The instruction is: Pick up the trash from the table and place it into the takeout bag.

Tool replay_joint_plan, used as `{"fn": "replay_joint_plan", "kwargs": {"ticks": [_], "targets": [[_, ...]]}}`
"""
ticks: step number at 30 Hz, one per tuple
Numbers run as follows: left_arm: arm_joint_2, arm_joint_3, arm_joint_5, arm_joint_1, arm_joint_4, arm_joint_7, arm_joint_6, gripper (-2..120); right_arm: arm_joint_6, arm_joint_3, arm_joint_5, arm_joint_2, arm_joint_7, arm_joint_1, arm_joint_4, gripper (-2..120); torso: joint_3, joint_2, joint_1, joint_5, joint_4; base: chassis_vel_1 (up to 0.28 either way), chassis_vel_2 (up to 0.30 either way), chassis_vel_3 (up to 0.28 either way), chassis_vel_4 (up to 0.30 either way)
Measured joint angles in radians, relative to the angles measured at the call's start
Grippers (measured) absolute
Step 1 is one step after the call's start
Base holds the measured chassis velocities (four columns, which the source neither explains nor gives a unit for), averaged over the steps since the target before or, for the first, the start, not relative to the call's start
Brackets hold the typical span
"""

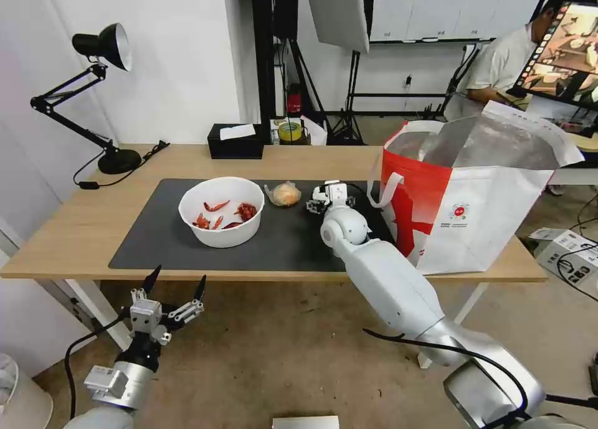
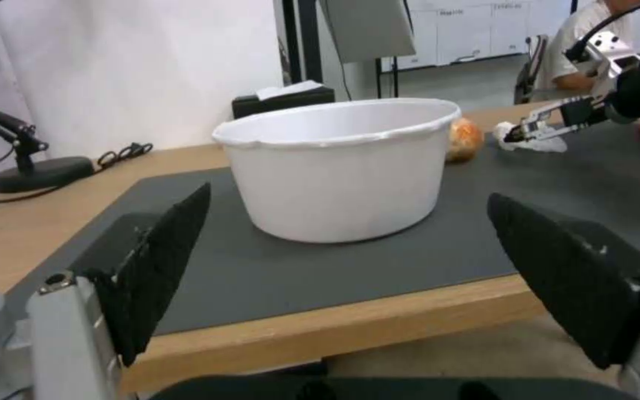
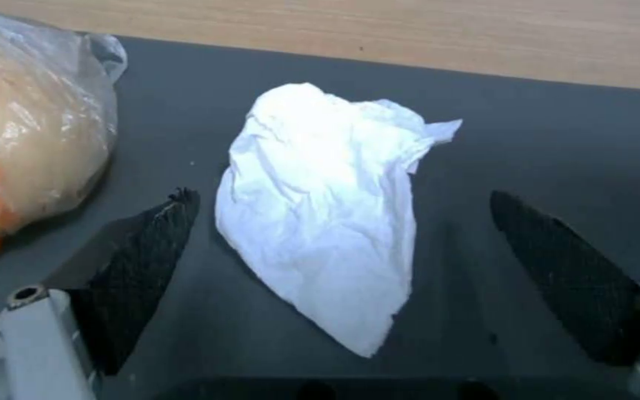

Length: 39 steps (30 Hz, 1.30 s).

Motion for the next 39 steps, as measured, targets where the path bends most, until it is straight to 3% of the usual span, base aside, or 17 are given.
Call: {"fn": "replay_joint_plan", "kwargs": {"ticks": [23, 31, 32, 39], "targets": [[0.006, 0.016, -0.003, -0.017, 0.010, 0.001, -0.001, 100, 0.004, -0.002, -0.001, 0.017, -0.036, 0.015, -0.040, 99, 0.000, 0.000, 0.000, 0.0000, 0.0001, 0.000, 0.000, 0.000, 0.000], [0.002, 0.022, 0.000, -0.014, 0.005, 0.001, -0.001, 100, 0.004, -0.002, -0.002, 0.017, -0.043, 0.016, -0.045, 81, 0.000, 0.000, 0.000, 0.0000, 0.0000, 0.000, 0.000, 0.000, 0.000], [0.001, 0.022, 0.002, -0.010, -0.003, 0.002, -0.001, 100, 0.004, -0.001, -0.002, 0.017, -0.043, 0.016, -0.045, 73, 0.000, 0.000, 0.000, 0.0000, 0.0001, 0.000, 0.000, 0.000, 0.000], [0.002, 0.018, 0.002, -0.005, -0.016, 0.002, -0.001, 100, 0.004, 0.002, -0.004, 0.019, -0.044, 0.007, -0.045, 48, 0.000, 0.000, 0.000, 0.0000, 0.0000, 0.000, 0.000, 0.000, 0.000]]}}
